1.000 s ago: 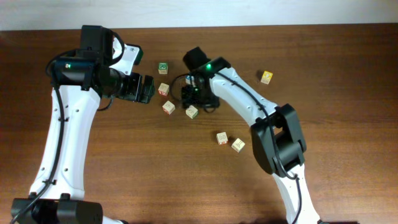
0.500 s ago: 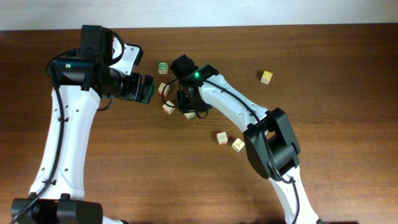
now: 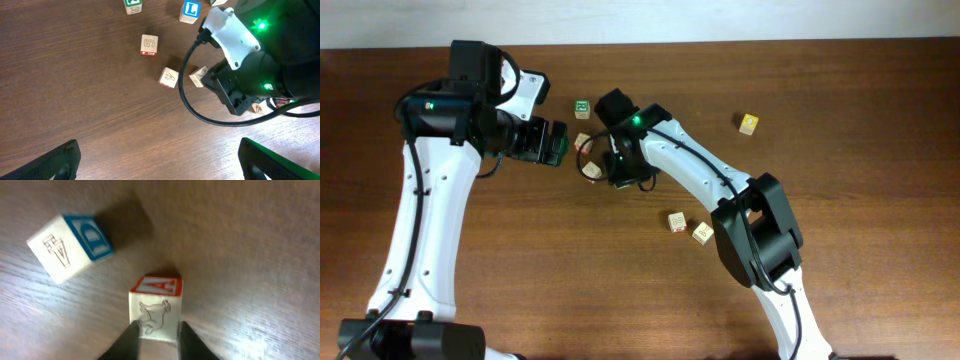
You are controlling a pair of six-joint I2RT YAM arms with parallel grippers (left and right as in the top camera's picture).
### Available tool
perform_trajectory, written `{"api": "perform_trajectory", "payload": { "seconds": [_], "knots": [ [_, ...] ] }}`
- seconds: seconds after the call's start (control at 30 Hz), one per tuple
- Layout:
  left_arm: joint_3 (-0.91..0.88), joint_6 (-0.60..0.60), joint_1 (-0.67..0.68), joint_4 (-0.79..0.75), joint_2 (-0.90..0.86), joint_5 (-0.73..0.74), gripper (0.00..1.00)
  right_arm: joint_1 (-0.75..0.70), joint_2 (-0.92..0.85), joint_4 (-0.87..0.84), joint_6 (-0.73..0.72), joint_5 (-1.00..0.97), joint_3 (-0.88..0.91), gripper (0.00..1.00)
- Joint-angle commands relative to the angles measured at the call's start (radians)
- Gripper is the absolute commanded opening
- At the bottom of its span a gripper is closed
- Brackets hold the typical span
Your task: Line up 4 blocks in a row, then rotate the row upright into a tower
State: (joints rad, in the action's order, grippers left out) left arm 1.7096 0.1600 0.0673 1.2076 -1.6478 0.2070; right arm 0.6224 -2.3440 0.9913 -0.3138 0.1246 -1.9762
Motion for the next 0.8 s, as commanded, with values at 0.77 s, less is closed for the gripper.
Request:
{"api": "perform_trajectory", "payload": {
  "seconds": [0.77],
  "knots": [
    [0.021, -0.009, 0.002, -0.002, -0.007, 0.014, 0.99, 0.000, -0.009, 0.417, -0.114, 0.063, 0.058, 0.31]
  ]
}}
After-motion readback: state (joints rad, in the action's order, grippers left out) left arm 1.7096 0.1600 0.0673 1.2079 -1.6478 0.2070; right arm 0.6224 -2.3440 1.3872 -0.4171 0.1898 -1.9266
